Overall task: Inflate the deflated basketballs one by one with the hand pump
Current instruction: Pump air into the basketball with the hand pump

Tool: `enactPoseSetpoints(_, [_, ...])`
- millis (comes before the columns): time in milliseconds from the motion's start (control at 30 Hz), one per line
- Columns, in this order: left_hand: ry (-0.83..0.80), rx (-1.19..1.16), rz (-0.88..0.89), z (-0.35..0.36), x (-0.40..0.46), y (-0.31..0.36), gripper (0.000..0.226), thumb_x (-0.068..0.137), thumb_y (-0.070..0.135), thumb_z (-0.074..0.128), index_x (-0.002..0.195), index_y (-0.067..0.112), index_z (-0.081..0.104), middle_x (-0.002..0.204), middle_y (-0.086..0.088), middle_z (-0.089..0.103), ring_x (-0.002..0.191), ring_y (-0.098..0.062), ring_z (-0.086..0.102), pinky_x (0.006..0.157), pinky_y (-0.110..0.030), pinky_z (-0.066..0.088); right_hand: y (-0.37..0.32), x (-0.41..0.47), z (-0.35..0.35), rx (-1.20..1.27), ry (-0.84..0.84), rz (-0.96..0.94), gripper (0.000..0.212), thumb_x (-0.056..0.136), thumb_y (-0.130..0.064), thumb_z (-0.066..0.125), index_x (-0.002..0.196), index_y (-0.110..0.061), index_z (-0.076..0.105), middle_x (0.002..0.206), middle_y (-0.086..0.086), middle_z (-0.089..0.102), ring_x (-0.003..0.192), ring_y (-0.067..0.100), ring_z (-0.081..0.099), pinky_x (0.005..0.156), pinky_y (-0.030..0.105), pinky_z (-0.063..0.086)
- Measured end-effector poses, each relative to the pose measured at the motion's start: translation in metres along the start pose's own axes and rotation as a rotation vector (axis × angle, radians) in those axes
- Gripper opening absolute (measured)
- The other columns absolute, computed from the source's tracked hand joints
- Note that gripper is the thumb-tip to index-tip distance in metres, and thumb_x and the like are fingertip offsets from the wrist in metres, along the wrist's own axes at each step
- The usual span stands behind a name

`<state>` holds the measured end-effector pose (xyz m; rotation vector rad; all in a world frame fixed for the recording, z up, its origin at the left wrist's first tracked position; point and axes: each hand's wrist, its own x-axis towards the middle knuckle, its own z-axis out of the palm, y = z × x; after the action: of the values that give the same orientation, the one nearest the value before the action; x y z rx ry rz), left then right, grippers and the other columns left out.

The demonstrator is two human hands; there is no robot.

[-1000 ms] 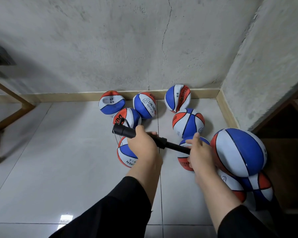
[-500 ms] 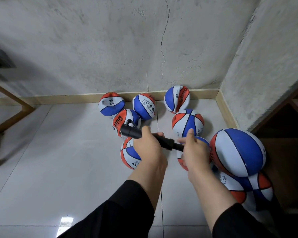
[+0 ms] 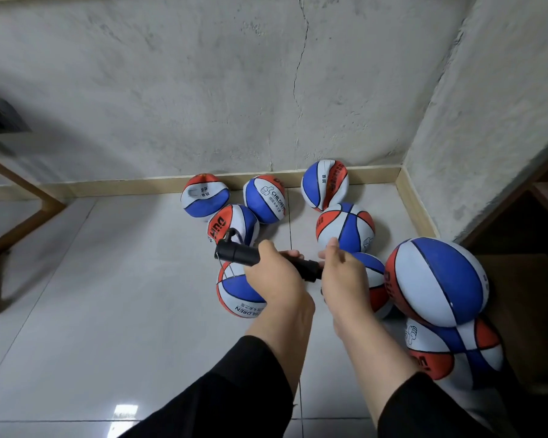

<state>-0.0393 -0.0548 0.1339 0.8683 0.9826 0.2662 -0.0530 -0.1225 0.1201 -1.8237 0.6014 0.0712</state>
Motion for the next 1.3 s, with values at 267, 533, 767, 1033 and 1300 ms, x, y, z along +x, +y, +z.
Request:
enactPoseSetpoints(267, [-0.045, 0.055, -0.053, -0.004, 0.006, 0.006, 0.02, 0.098, 0.026, 0.057, 0.11, 0.01, 0.061, 0.063, -0.005, 0.068, 0.058, -0.017, 0.065, 0.058, -0.031, 0.057, 0.013, 0.005, -0.007, 0.072, 0.037, 0.023, 0.056, 0.109, -0.047, 0.031, 0.082, -0.024, 0.074, 0.09, 0.006, 0.077, 0.069, 0.028, 0.063, 0.065, 0.033, 0.048])
enactPoseSetpoints(533, [0.009, 0.077, -0.055, -0.008, 0.027, 0.011, 0.037, 0.098, 0.034, 0.055, 0.123, 0.008, 0.063, 0.063, -0.003, 0.07, 0.058, -0.017, 0.066, 0.072, -0.043, 0.065, 0.023, 0.016, -0.039, 0.151, 0.087, 0.134, 0.053, 0.11, -0.042, 0.032, 0.082, -0.021, 0.07, 0.084, 0.002, 0.073, 0.063, 0.018, 0.059, 0.039, 0.018, 0.043])
enactPoseSetpoints(767, [-0.002, 0.003, 0.0, 0.0, 0.01, 0.001, 0.032, 0.096, 0.026, 0.053, 0.12, 0.005, 0.058, 0.061, -0.008, 0.064, 0.053, -0.02, 0.062, 0.055, -0.031, 0.054, 0.005, -0.002, 0.003, 0.086, 0.014, 0.016, 0.047, 0.108, -0.049, 0.031, 0.093, -0.027, 0.07, 0.105, 0.003, 0.075, 0.083, 0.026, 0.061, 0.085, 0.048, 0.056])
enactPoseSetpoints(1033, [-0.062, 0.029, -0.045, -0.007, 0.006, -0.001, 0.038, 0.094, 0.023, 0.054, 0.124, -0.001, 0.058, 0.059, -0.008, 0.064, 0.055, -0.022, 0.06, 0.053, -0.031, 0.054, 0.012, -0.004, 0.006, 0.04, -0.027, 0.021, 0.053, 0.11, -0.042, 0.031, 0.096, -0.02, 0.077, 0.099, 0.011, 0.077, 0.082, 0.028, 0.066, 0.077, 0.038, 0.054])
enactPoseSetpoints(1300, [-0.004, 0.067, -0.03, -0.012, 0.029, 0.015, 0.038, 0.1, 0.031, 0.054, 0.126, 0.005, 0.062, 0.063, -0.004, 0.069, 0.054, -0.015, 0.064, 0.053, -0.026, 0.057, 0.029, 0.018, -0.043, 0.102, 0.108, 0.146, 0.057, 0.111, -0.041, 0.03, 0.082, -0.018, 0.074, 0.071, 0.004, 0.065, 0.055, 0.014, 0.053, 0.045, 0.022, 0.043])
